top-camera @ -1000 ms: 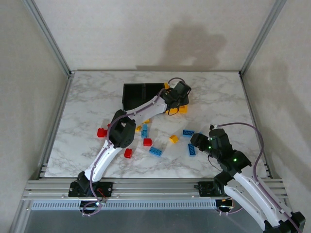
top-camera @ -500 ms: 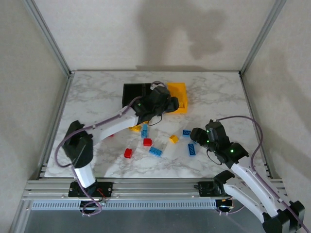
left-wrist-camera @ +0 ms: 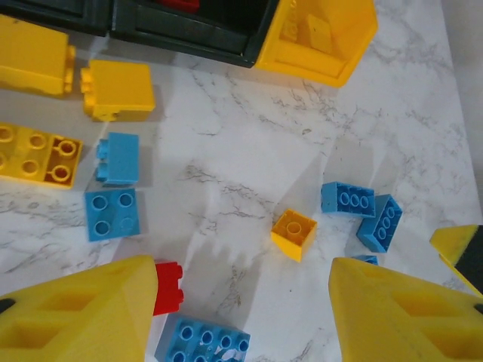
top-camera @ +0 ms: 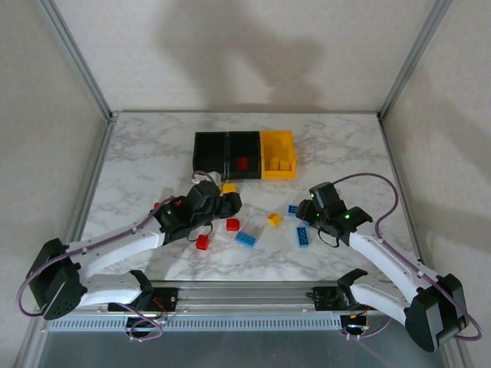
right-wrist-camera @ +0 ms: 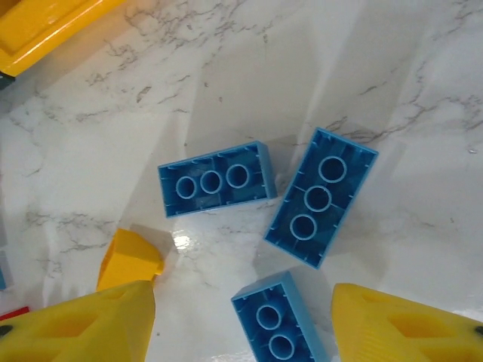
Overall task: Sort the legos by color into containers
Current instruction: Pick up the lego from the center of the table.
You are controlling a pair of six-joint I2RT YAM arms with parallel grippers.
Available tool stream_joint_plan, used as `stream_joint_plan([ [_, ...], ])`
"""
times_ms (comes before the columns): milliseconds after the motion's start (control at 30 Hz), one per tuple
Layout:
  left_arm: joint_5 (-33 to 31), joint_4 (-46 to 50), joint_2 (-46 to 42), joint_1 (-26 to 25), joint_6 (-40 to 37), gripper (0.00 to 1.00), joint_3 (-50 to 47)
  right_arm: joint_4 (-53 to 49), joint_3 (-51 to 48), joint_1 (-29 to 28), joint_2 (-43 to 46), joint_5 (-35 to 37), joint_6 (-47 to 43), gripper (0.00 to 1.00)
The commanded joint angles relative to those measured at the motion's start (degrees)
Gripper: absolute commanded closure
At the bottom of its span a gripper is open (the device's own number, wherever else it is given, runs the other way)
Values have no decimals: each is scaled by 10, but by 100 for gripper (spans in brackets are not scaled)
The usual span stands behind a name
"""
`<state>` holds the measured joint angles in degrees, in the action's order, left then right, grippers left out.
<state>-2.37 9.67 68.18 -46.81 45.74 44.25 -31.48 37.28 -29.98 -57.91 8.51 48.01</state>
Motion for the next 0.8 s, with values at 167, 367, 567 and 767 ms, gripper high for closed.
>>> stream_joint_plan([
  [167, -56, 80, 31, -4, 23, 32, 5, 52, 5, 0, -5, -48, -5, 38],
  [367, -83, 109, 129, -2, 21, 26, 48, 63, 2, -20, 16, -66, -25, 38],
  [567, -90, 105, 214, 4, 11, 26, 80, 61, -8, -33, 28, -65, -26, 39],
  [767, -87, 97, 265, 15, 4, 29, 96, 63, -13, -32, 34, -64, -26, 39],
])
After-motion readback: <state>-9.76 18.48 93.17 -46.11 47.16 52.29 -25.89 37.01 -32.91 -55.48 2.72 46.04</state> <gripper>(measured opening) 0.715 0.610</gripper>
